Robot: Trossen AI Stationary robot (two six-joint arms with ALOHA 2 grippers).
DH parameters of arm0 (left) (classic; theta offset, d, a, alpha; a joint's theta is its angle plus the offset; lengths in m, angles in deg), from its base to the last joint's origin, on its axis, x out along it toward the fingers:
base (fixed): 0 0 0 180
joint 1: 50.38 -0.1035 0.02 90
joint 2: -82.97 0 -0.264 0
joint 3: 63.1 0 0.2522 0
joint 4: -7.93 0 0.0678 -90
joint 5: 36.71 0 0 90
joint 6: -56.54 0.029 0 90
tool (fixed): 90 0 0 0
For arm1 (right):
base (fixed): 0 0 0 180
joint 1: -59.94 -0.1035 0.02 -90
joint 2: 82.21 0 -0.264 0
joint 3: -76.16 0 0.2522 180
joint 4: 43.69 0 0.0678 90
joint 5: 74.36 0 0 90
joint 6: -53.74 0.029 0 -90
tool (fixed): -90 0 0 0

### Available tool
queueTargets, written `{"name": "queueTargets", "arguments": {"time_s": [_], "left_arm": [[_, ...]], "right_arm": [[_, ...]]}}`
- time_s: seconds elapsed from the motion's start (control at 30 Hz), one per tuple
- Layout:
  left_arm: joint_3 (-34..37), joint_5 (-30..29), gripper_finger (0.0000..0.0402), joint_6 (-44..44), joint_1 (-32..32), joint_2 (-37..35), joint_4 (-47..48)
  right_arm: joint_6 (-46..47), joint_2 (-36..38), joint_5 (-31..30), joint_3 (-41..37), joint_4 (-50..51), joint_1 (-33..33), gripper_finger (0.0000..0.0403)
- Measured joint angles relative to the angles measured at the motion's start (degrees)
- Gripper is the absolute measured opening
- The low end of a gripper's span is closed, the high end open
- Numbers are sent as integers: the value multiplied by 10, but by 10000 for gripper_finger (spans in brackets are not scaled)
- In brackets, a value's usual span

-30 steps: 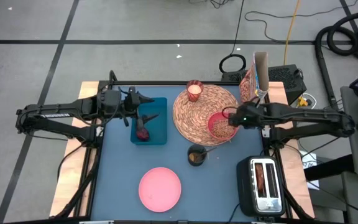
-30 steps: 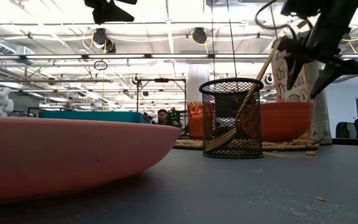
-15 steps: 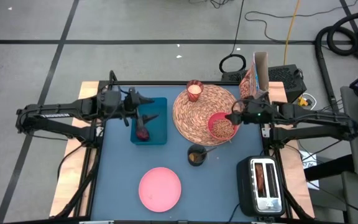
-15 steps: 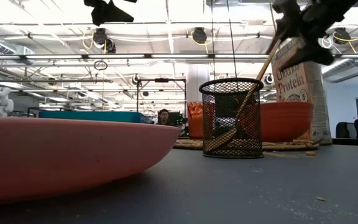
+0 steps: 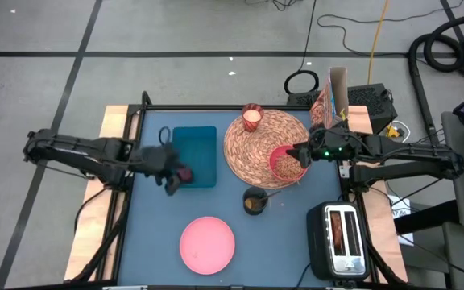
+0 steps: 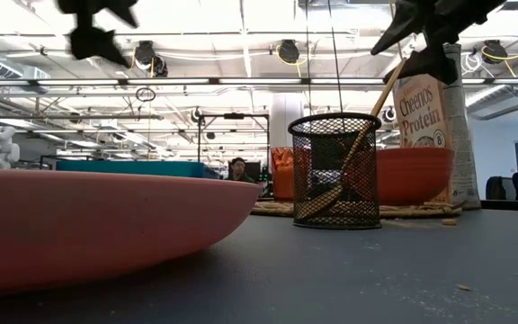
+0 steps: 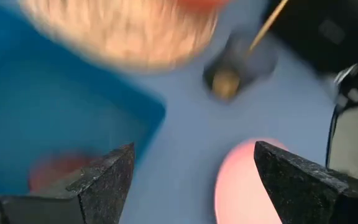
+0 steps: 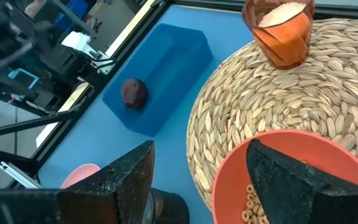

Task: Arrange a breakfast setting
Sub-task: Put the pink plate to the left side of the pink bowl on the brown placemat

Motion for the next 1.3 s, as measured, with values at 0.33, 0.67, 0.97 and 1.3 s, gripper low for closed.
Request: {"name": "queueTargets", "arguments": {"time_s": [0.33,0.67,0.97,1.3], "left_arm": [[0,23,333,-189,135,92,72],[0,27,333,-263,179,232,25],[0,29,333,-272,188,317,-74],[0,30,331,-272,188,382,-109]], "right_arm": [[-27,0,0,0,-5,0,245],[-50,0,0,0,-4,0,245],[-59,0,0,0,-4,0,245],[-59,0,0,0,-4,0,245]]}}
